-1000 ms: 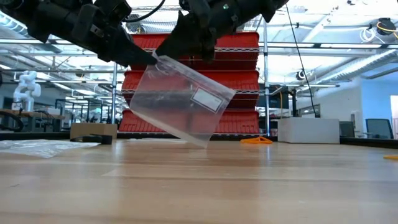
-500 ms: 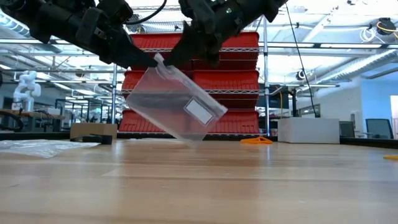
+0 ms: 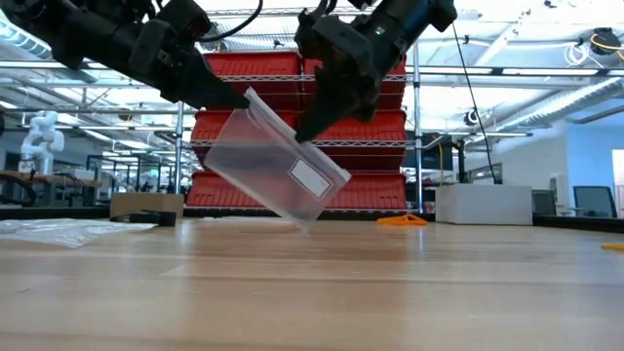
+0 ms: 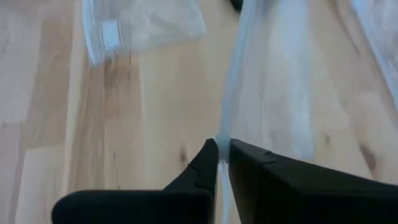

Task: Sort rubber bands
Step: Open the middle right transparent zip bag

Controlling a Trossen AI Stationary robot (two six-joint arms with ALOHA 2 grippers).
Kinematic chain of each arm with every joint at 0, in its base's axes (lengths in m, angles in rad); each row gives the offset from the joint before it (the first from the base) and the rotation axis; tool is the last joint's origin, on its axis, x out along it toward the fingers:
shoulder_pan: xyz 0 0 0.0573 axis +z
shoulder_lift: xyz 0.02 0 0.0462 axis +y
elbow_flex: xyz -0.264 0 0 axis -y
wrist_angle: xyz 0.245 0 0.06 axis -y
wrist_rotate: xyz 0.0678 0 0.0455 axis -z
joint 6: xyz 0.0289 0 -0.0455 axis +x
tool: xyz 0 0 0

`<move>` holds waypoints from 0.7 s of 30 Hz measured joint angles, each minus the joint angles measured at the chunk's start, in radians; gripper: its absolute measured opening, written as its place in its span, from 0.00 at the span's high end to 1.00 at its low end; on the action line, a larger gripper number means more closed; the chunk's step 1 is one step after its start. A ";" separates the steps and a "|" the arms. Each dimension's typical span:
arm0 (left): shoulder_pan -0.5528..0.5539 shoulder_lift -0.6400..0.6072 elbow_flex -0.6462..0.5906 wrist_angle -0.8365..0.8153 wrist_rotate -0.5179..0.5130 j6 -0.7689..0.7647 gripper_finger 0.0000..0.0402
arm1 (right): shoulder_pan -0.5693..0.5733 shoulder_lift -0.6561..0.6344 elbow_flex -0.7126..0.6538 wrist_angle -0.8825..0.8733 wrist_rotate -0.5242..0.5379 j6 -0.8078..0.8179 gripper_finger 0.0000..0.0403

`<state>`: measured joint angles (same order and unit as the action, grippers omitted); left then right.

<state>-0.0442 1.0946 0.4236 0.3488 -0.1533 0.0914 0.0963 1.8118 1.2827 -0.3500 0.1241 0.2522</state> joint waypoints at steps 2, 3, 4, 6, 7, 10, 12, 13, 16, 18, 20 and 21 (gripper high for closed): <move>0.008 0.000 0.000 0.002 0.005 0.000 1.00 | 0.007 0.000 0.000 -0.028 0.015 0.014 0.97; 0.010 0.000 0.000 0.002 0.010 0.000 1.00 | 0.009 0.000 0.000 -0.042 0.015 0.023 0.97; 0.013 0.000 0.000 0.002 0.014 0.000 1.00 | 0.011 0.000 0.000 -0.056 0.015 0.031 0.97; 0.019 0.000 0.000 0.007 0.016 0.000 1.00 | 0.016 0.000 -0.001 -0.082 0.015 0.050 0.97; 0.021 0.000 0.000 0.011 0.016 0.000 1.00 | 0.018 0.000 -0.001 -0.097 0.015 0.056 0.97; 0.026 0.000 0.000 0.012 0.018 0.000 1.00 | 0.024 0.000 -0.001 -0.140 0.015 0.074 0.97; 0.029 0.000 0.000 0.012 0.018 0.000 1.00 | 0.024 0.000 -0.001 -0.158 0.015 0.085 0.97; 0.030 0.000 0.000 0.012 0.018 0.000 1.00 | 0.024 0.000 -0.001 -0.164 0.015 0.089 0.97; 0.030 -0.001 0.000 0.014 0.018 0.000 1.00 | 0.025 -0.004 -0.003 -0.167 0.014 0.095 0.96; 0.030 -0.001 0.000 0.025 0.018 0.001 1.00 | 0.025 -0.016 -0.003 -0.173 0.003 0.096 0.94; 0.030 -0.002 0.000 0.044 0.018 0.005 1.00 | 0.025 -0.033 -0.003 -0.190 -0.002 0.096 0.90; 0.031 -0.002 0.002 0.047 0.017 0.015 1.00 | 0.025 -0.046 -0.004 -0.205 -0.005 0.101 0.87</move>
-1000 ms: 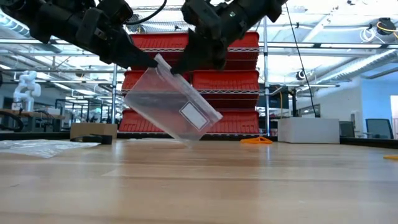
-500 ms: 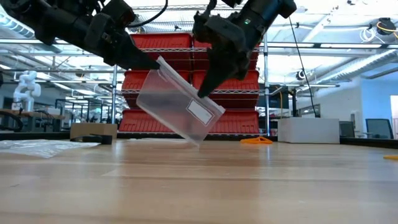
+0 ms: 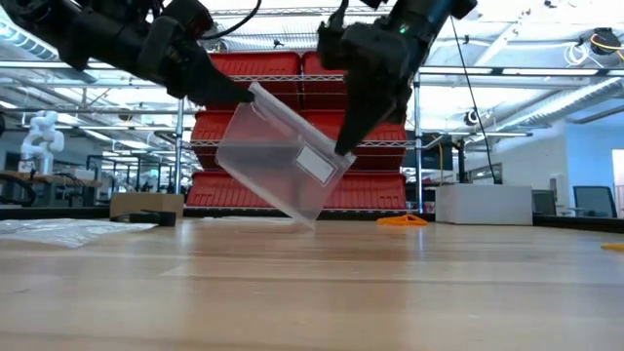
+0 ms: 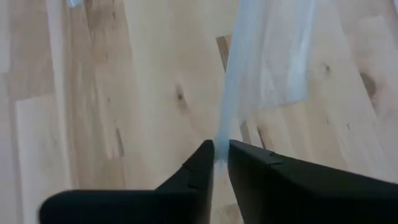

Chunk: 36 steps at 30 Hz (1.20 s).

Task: Sort rubber bands
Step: Open the middle right transparent zip bag

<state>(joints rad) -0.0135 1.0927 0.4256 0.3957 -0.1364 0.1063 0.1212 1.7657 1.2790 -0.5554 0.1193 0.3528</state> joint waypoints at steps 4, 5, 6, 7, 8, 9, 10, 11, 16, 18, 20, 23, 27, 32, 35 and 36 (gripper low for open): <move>0.000 -0.001 0.012 -0.009 0.009 0.005 1.00 | 0.000 -0.062 -0.001 -0.031 0.002 0.023 0.77; 0.000 -0.001 0.015 -0.008 0.016 0.006 1.00 | 0.000 -0.080 -0.001 -0.030 0.003 0.025 0.75; 0.000 -0.001 0.017 -0.008 0.021 0.006 1.00 | 0.000 -0.095 -0.001 -0.024 0.004 0.025 0.73; -0.001 -0.001 0.017 -0.008 0.024 0.006 1.00 | 0.000 -0.108 -0.001 -0.014 0.005 0.025 0.72; -0.001 -0.001 0.018 -0.009 0.025 0.006 1.00 | 0.000 -0.119 -0.001 0.000 0.005 0.024 0.72; -0.001 -0.001 0.017 -0.013 0.026 0.006 1.00 | 0.000 -0.126 0.000 0.018 0.008 0.016 0.71; -0.001 -0.001 0.017 -0.012 0.028 0.006 1.00 | 0.000 -0.130 0.001 0.037 0.017 0.000 0.72; -0.001 -0.001 0.017 -0.012 0.029 0.006 1.00 | 0.001 -0.131 0.001 0.054 0.034 -0.024 0.73; -0.001 0.000 0.017 -0.012 0.056 0.006 1.00 | 0.003 -0.097 0.001 0.127 0.141 -0.115 0.91; 0.000 0.000 0.018 -0.011 0.056 0.006 1.00 | -0.003 -0.080 0.001 0.164 0.140 -0.134 0.97; 0.000 0.000 0.018 -0.012 0.056 0.006 1.00 | -0.003 -0.068 0.001 0.188 0.142 -0.139 0.98; 0.000 0.000 0.018 -0.011 0.055 0.006 1.00 | -0.003 -0.057 0.001 0.190 0.144 -0.138 0.98; 0.000 0.000 0.018 -0.007 0.055 0.006 1.00 | -0.010 -0.044 0.001 0.202 0.144 -0.141 1.00; 0.000 0.000 0.018 -0.010 0.055 0.005 1.00 | -0.021 -0.025 0.001 0.249 0.148 -0.164 1.00; 0.000 0.000 0.017 -0.014 0.055 0.005 1.00 | -0.024 -0.024 0.001 0.257 0.149 -0.175 1.00; 0.000 0.000 0.017 -0.014 0.055 0.005 1.00 | -0.024 -0.024 0.001 0.265 0.159 -0.180 1.00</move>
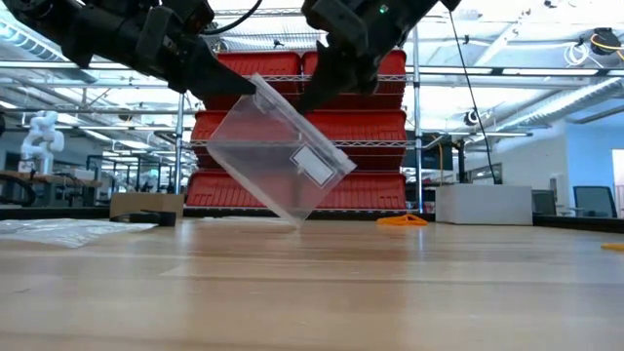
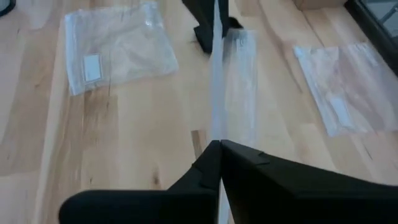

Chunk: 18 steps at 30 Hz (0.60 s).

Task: Sort rubber bands
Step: Open the middle right transparent zip bag

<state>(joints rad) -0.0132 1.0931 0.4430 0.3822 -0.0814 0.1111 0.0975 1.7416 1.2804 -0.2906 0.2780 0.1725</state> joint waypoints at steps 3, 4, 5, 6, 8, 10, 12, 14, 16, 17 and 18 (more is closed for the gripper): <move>0.000 0.000 0.000 0.002 0.000 -0.001 1.00 | 0.000 0.000 0.000 0.025 0.005 -0.003 1.00; 0.000 0.000 0.000 0.003 0.000 -0.001 1.00 | 0.000 0.000 0.000 0.034 0.005 -0.004 1.00; 0.000 0.000 0.000 0.005 0.000 -0.001 1.00 | 0.000 0.000 0.001 0.037 0.005 -0.005 1.00; 0.000 0.000 0.000 0.005 0.000 -0.001 1.00 | 0.000 0.000 0.001 0.040 0.005 -0.005 1.00; 0.000 0.000 0.000 0.006 0.000 -0.003 1.00 | 0.000 0.000 0.001 0.041 0.005 -0.004 1.00; 0.000 0.000 0.000 0.007 -0.001 -0.017 1.00 | 0.000 0.002 0.001 0.041 0.005 -0.003 1.00; 0.000 0.000 0.000 0.007 -0.002 -0.020 1.00 | 0.001 0.010 0.002 0.047 0.004 -0.002 1.00; 0.000 0.000 0.000 0.006 -0.002 -0.020 1.00 | 0.001 0.022 0.002 0.051 0.004 -0.002 1.00; 0.000 0.000 0.000 0.006 -0.003 -0.023 1.00 | 0.000 0.028 0.002 0.054 0.003 -0.002 1.00; 0.000 0.000 0.000 0.006 -0.004 -0.026 1.00 | 0.000 0.032 0.002 0.057 0.001 -0.002 1.00; 0.000 0.000 0.000 0.007 -0.005 -0.026 1.00 | 0.001 0.037 0.002 0.070 -0.003 -0.002 1.00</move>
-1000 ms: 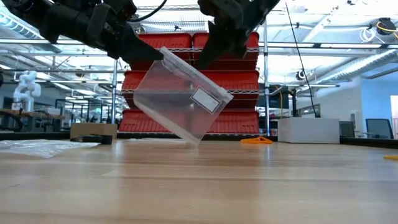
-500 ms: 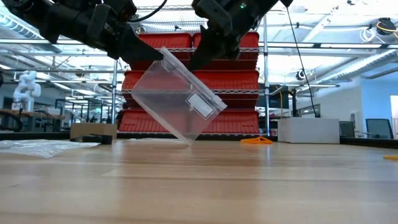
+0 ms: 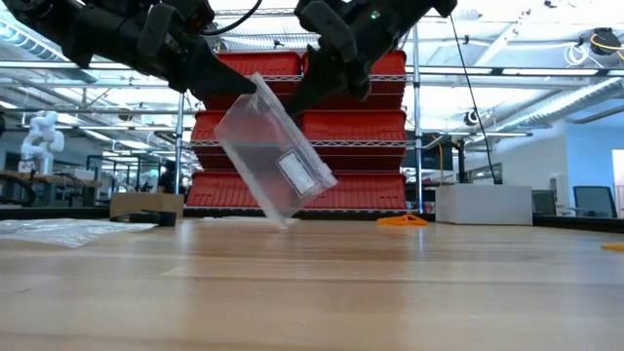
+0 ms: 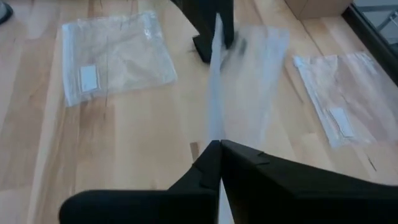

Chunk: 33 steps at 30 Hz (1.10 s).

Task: Sort rubber bands
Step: Open the middle right transparent zip bag

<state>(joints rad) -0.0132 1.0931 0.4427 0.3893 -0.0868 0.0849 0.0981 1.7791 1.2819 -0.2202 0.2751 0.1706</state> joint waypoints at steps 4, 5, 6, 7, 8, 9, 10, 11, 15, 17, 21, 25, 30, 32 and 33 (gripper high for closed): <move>0.000 0.000 0.000 -0.001 0.000 0.000 1.00 | 0.009 0.007 0.000 0.035 -0.016 0.000 1.00; 0.000 0.000 0.000 0.000 0.000 0.000 1.00 | 0.011 0.007 0.000 0.038 -0.016 0.000 1.00; 0.000 0.000 0.000 -0.002 -0.001 0.000 1.00 | 0.013 0.007 0.000 0.038 -0.016 0.000 1.00; 0.000 0.000 0.000 -0.003 -0.005 0.000 1.00 | 0.016 0.007 0.000 0.039 -0.016 0.000 1.00; 0.000 0.000 0.000 -0.003 -0.012 -0.001 1.00 | 0.017 0.007 0.000 0.038 -0.016 0.000 1.00; 0.000 0.000 0.000 -0.003 -0.020 -0.001 1.00 | 0.017 0.007 0.000 0.039 -0.017 0.000 1.00; 0.000 0.000 0.000 -0.004 -0.028 -0.001 1.00 | 0.017 0.007 0.000 0.040 -0.018 0.001 1.00; 0.000 0.000 0.000 -0.004 -0.030 -0.001 1.00 | 0.016 0.007 0.000 0.038 -0.017 0.002 1.00; 0.000 0.000 0.000 -0.003 -0.031 -0.002 1.00 | 0.015 0.007 0.000 0.038 -0.011 0.002 1.00; 0.000 0.000 0.000 -0.004 -0.031 -0.002 1.00 | 0.015 0.007 0.000 0.038 -0.006 0.000 1.00; 0.000 0.000 0.000 -0.003 -0.030 -0.002 1.00 | 0.014 0.007 0.000 0.037 0.062 -0.024 1.00; 0.000 0.000 0.000 -0.002 -0.030 -0.002 1.00 | 0.000 0.007 0.000 0.045 0.058 -0.033 1.00; 0.000 0.000 0.000 -0.001 -0.027 -0.002 1.00 | -0.001 0.007 0.000 0.081 -0.013 -0.039 1.00; 0.000 0.000 0.000 -0.002 -0.024 -0.002 1.00 | 0.000 0.007 0.000 0.087 -0.019 -0.046 1.00; 0.000 0.000 0.000 -0.002 -0.023 -0.002 1.00 | 0.000 0.007 0.000 0.090 -0.019 -0.049 1.00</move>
<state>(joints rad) -0.0132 1.0935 0.4427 0.3878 -0.1101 0.0834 0.0983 1.7863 1.2819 -0.1299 0.2566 0.1212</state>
